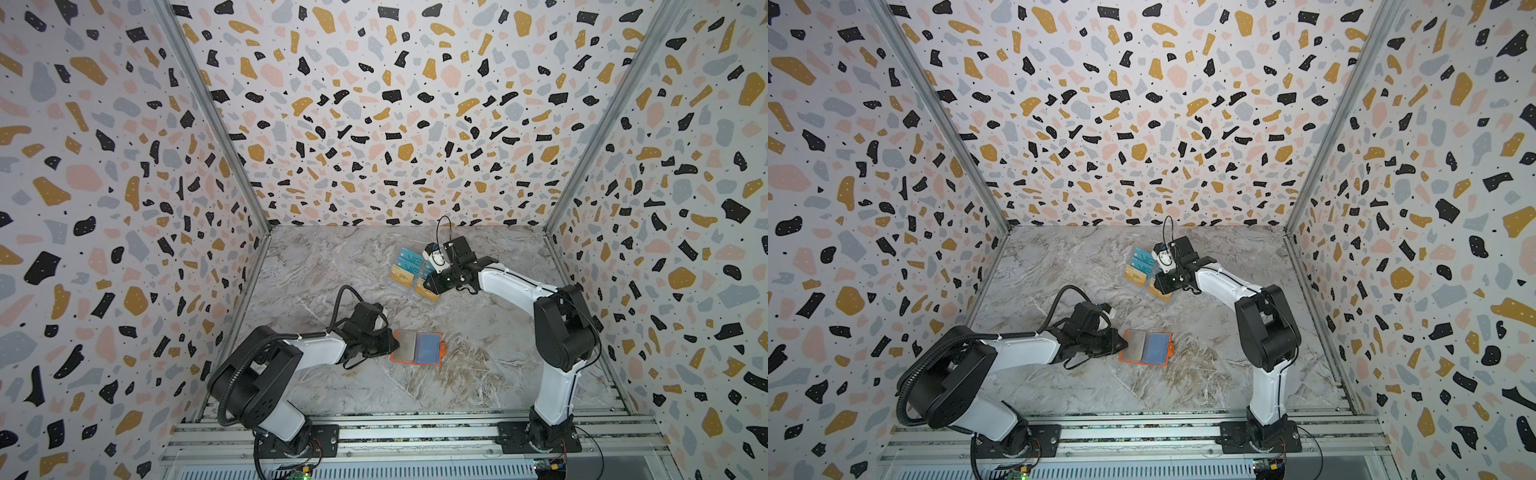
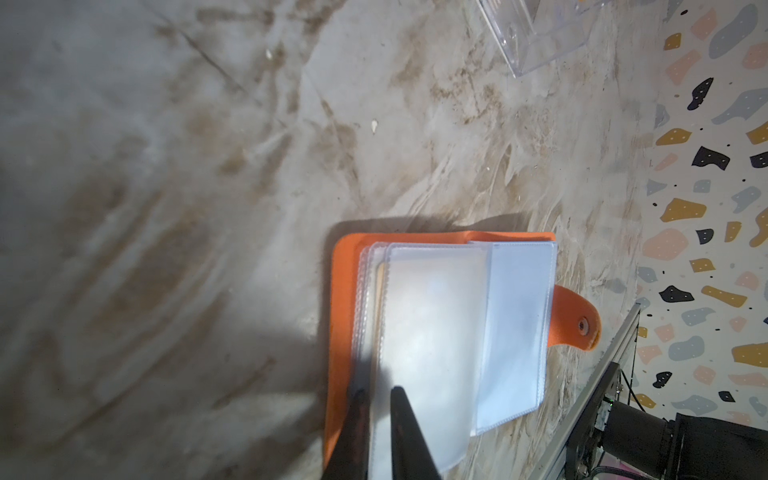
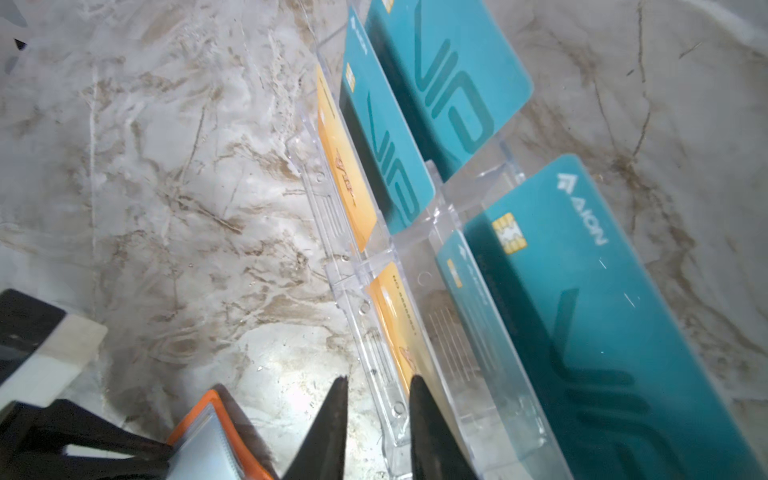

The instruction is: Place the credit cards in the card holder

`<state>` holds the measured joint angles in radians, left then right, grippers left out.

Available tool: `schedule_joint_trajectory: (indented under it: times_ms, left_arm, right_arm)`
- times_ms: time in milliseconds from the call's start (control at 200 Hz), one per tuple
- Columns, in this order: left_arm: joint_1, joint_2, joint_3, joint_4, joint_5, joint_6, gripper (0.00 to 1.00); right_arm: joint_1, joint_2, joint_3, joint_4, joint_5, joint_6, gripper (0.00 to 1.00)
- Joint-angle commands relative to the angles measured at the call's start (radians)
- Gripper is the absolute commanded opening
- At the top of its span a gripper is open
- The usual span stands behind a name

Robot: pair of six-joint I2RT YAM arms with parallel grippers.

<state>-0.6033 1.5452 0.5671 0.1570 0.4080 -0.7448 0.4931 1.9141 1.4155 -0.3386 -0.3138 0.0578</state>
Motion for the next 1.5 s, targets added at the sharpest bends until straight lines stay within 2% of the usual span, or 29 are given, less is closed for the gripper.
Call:
schedule_joint_trajectory:
  times_ms: [0,155,501,816,1061,1241,1497]
  left_arm:
    - [-0.004,0.021,-0.033,-0.078,-0.028,-0.002,0.15]
    - [-0.004,0.021,-0.032,-0.079,-0.023,-0.002,0.15]
    - [-0.004,0.019,-0.039,-0.068,-0.021,-0.003,0.15]
    - [-0.004,0.019,-0.046,-0.065,-0.015,-0.004,0.15]
    - [-0.004,0.021,-0.047,-0.065,-0.013,-0.008,0.15]
    - [-0.004,0.024,-0.047,-0.066,-0.013,-0.004,0.15]
    - [-0.004,0.026,-0.044,-0.072,-0.014,-0.003,0.16]
  right_arm:
    - [0.003,0.007,0.06,-0.054,0.049,-0.053,0.29]
    - [0.003,0.015,0.082,-0.062,0.065,-0.065,0.33]
    - [0.004,-0.011,0.081,-0.027,0.08,-0.058,0.34]
    - [0.003,-0.001,0.079,-0.017,0.111,-0.073,0.39]
    - [0.005,0.037,0.082,-0.042,0.093,-0.078,0.39]
    - [0.013,0.03,0.076,-0.039,0.066,-0.079,0.34]
    - [0.016,0.03,0.079,-0.048,0.033,-0.087,0.31]
